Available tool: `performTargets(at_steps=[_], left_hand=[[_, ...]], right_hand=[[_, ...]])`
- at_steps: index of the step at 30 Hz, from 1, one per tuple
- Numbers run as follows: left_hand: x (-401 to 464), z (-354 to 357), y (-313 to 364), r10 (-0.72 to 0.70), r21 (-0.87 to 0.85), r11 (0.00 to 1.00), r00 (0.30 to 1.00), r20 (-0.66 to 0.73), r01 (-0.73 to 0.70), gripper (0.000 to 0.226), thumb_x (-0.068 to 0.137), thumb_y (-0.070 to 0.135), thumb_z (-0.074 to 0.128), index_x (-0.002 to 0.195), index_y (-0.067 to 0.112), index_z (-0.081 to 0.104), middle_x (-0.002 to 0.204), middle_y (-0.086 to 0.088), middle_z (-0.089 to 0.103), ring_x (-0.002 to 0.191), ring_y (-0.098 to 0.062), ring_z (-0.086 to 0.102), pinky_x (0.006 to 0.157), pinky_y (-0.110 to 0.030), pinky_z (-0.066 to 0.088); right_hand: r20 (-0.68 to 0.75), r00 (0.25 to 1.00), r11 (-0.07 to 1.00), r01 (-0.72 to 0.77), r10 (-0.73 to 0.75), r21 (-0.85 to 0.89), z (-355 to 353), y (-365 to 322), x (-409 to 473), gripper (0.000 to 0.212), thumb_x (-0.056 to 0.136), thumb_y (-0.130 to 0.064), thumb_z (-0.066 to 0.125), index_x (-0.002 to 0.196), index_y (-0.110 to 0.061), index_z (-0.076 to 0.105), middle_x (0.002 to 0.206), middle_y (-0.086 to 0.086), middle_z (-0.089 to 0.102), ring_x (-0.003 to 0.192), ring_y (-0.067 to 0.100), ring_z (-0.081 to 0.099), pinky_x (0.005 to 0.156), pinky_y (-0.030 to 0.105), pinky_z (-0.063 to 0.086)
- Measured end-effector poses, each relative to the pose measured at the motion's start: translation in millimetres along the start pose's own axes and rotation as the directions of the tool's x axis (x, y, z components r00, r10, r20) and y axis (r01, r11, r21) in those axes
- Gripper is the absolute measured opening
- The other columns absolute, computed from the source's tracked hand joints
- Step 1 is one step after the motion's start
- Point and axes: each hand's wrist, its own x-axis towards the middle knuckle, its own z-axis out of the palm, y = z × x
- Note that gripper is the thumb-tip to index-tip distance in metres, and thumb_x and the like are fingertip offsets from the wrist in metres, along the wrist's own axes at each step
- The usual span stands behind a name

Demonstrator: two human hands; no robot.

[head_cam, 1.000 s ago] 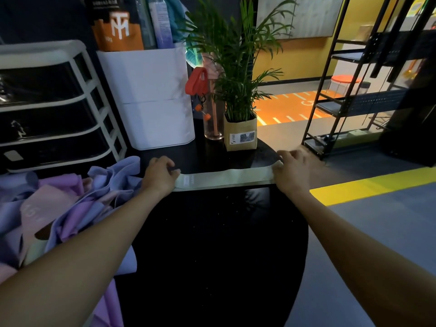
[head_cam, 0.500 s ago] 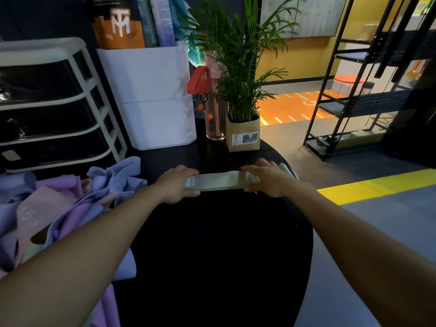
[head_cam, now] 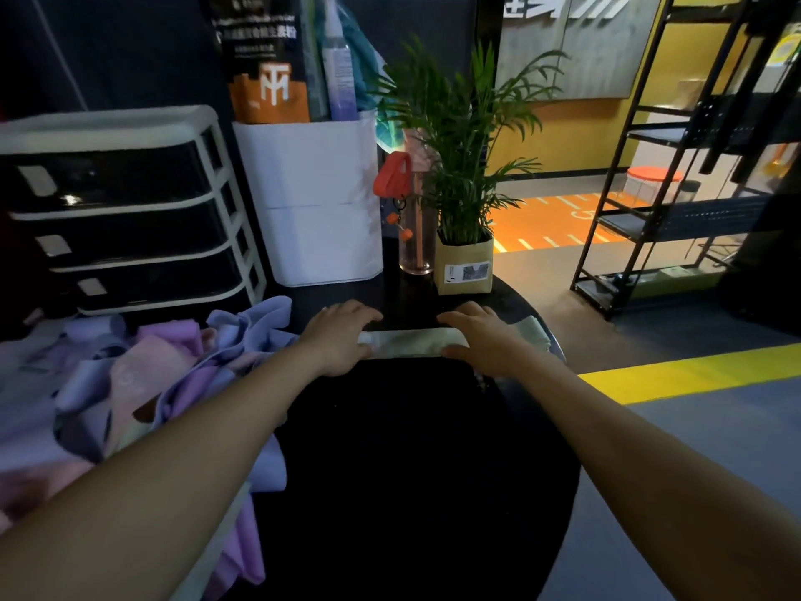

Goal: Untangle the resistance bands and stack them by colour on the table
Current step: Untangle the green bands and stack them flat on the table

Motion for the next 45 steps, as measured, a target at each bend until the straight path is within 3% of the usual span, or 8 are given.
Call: performTargets(at_steps=[12, 18, 21, 25, 31, 36, 39, 45], left_hand=[[-122, -61, -24, -0.156, -0.002, 0.987, 0.955, -0.253, 0.161, 0.027, 0.09, 0.025, 0.056, 0.116, 0.021, 0.06, 0.123, -0.005, 0.053, 0.115, -0.024, 0.049, 0.088, -0.033, 0.039], [-181, -62, -37, -0.172, -0.065, 0.985, 0.922, -0.346, 0.16, 0.019, 0.089, 0.027, 0.058, 0.106, 0.021, 0.066, 0.112, -0.002, 0.057, 0.107, -0.021, 0.051, 0.084, -0.028, 0.04], [-210, -55, -40, -0.186, -0.135, 0.98, 0.927, -0.326, 0.149, 0.02, 0.087, 0.022, 0.06, 0.107, 0.018, 0.065, 0.11, -0.004, 0.055, 0.105, -0.023, 0.051, 0.084, -0.031, 0.041], [-247, -46, -37, -0.209, -0.307, 0.946, 0.917, -0.341, 0.102, 0.007, 0.086, 0.026, 0.063, 0.088, 0.019, 0.064, 0.095, 0.0, 0.06, 0.089, -0.018, 0.057, 0.08, -0.035, 0.047], [-296, -23, -26, -0.181, -0.517, 0.856, 0.948, -0.261, 0.022, 0.027, 0.086, 0.045, 0.057, 0.072, 0.023, 0.055, 0.077, 0.002, 0.058, 0.074, -0.018, 0.058, 0.071, -0.041, 0.048], [-312, -10, -17, -0.16, -0.446, 0.895, 0.932, -0.324, -0.001, 0.016, 0.083, 0.02, 0.069, 0.083, 0.006, 0.062, 0.08, 0.007, 0.054, 0.075, -0.008, 0.052, 0.067, -0.017, 0.04], [-312, -6, -19, -0.158, -0.442, 0.897, 0.921, -0.356, -0.017, 0.013, 0.084, 0.014, 0.068, 0.075, 0.016, 0.058, 0.074, 0.01, 0.053, 0.073, -0.009, 0.052, 0.069, -0.027, 0.044], [-300, -19, -22, -0.262, -0.577, 0.816, 0.889, -0.375, -0.003, 0.022, 0.089, 0.015, 0.06, 0.072, 0.026, 0.052, 0.071, 0.006, 0.055, 0.068, -0.012, 0.05, 0.069, -0.031, 0.042]], right_hand=[[-0.106, 0.973, 0.959, 0.223, -0.207, 0.176, 7, -123, -34, 0.046, 0.087, -0.029, 0.063, 0.129, -0.013, 0.05, 0.124, 0.011, 0.051, 0.111, 0.026, 0.053, 0.095, 0.028, 0.038], [-0.168, 0.942, 0.921, 0.323, -0.291, 0.218, 18, -177, -61, 0.028, 0.086, -0.02, 0.064, 0.104, 0.002, 0.06, 0.101, 0.016, 0.063, 0.092, 0.027, 0.058, 0.081, 0.033, 0.045], [-0.225, 0.917, 0.876, 0.385, -0.328, 0.29, 28, -196, -80, 0.019, 0.085, -0.016, 0.066, 0.097, -0.003, 0.062, 0.084, 0.005, 0.057, 0.076, 0.017, 0.051, 0.065, 0.021, 0.034], [-0.264, 0.878, 0.849, 0.462, -0.399, 0.257, 42, -212, -100, 0.015, 0.084, -0.015, 0.067, 0.074, -0.015, 0.057, 0.075, 0.002, 0.05, 0.071, 0.017, 0.047, 0.058, 0.022, 0.028], [-0.268, 0.876, 0.858, 0.461, -0.4, 0.226, 56, -225, -121, 0.026, 0.085, -0.018, 0.066, 0.105, -0.002, 0.063, 0.1, 0.012, 0.062, 0.089, 0.025, 0.058, 0.073, 0.027, 0.04], [-0.249, 0.899, 0.866, 0.421, -0.36, 0.269, 62, -228, -134, 0.031, 0.085, -0.014, 0.065, 0.115, -0.005, 0.061, 0.11, 0.011, 0.062, 0.102, 0.023, 0.059, 0.082, 0.021, 0.04], [-0.244, 0.899, 0.859, 0.425, -0.363, 0.286, 65, -230, -142, 0.029, 0.084, -0.014, 0.066, 0.111, -0.003, 0.062, 0.107, 0.013, 0.063, 0.099, 0.023, 0.06, 0.084, 0.026, 0.043], [-0.304, 0.888, 0.82, 0.443, -0.346, 0.362, 61, -232, -149, 0.016, 0.09, -0.017, 0.06, 0.1, -0.007, 0.068, 0.086, 0.0, 0.062, 0.073, 0.005, 0.054, 0.062, 0.005, 0.038]])
